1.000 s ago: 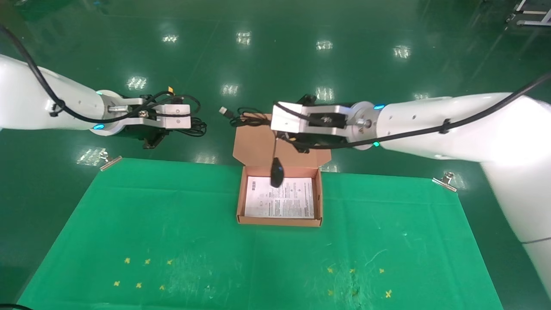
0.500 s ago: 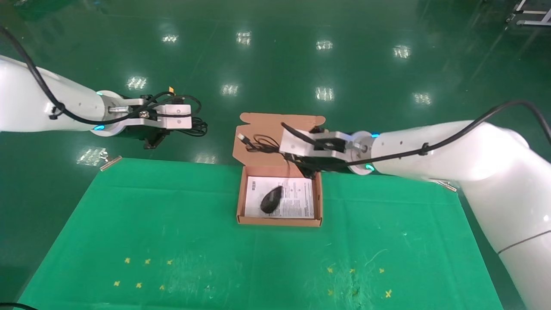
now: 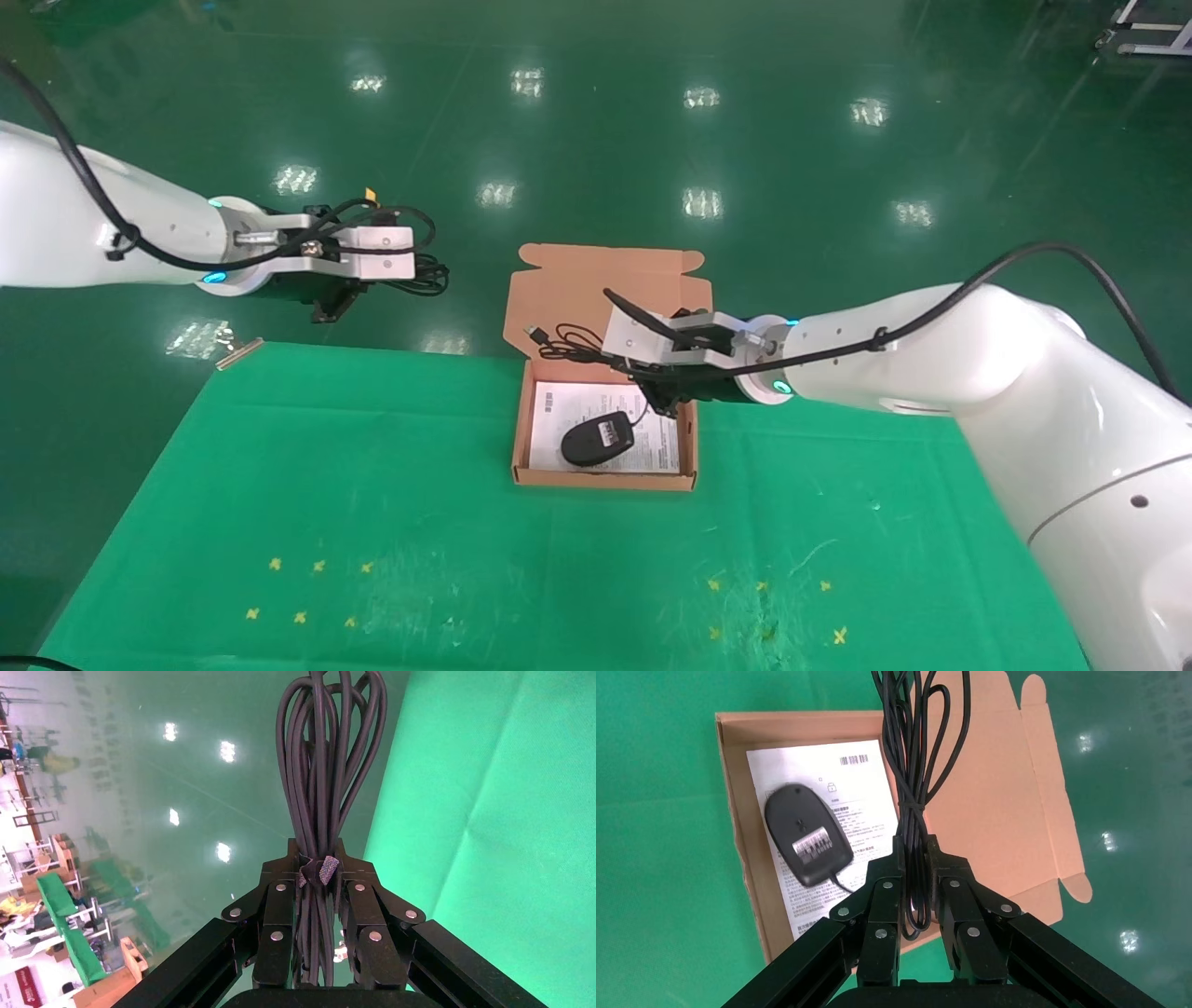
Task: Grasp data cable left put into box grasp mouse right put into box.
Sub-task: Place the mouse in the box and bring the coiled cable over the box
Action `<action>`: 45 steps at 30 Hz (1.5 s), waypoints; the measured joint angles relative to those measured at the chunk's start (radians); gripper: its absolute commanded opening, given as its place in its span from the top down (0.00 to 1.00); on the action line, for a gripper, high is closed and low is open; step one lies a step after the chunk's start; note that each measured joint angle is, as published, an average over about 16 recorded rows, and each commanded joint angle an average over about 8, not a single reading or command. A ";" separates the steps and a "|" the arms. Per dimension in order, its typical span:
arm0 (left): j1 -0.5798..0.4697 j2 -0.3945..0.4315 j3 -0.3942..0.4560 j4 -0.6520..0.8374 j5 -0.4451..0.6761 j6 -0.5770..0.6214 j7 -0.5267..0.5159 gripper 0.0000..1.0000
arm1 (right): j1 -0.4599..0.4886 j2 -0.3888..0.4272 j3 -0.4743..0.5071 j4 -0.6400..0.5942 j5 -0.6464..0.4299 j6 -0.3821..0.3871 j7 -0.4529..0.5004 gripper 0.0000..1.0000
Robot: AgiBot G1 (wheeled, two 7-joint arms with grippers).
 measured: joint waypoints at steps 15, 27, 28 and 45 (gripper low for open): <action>0.008 0.007 0.003 -0.004 -0.003 -0.006 0.008 1.00 | 0.008 0.012 -0.014 0.001 0.011 -0.001 0.000 0.00; 0.080 0.096 0.005 0.047 -0.067 -0.115 0.107 1.00 | 0.032 0.106 -0.009 0.046 -0.007 0.008 0.017 0.00; 0.088 0.107 0.004 0.058 -0.078 -0.131 0.122 1.00 | 0.035 0.117 -0.008 0.051 -0.010 0.009 0.020 0.00; 0.194 0.223 0.054 0.191 -0.354 -0.341 0.379 1.00 | 0.039 0.282 0.013 0.186 -0.042 -0.023 0.091 0.00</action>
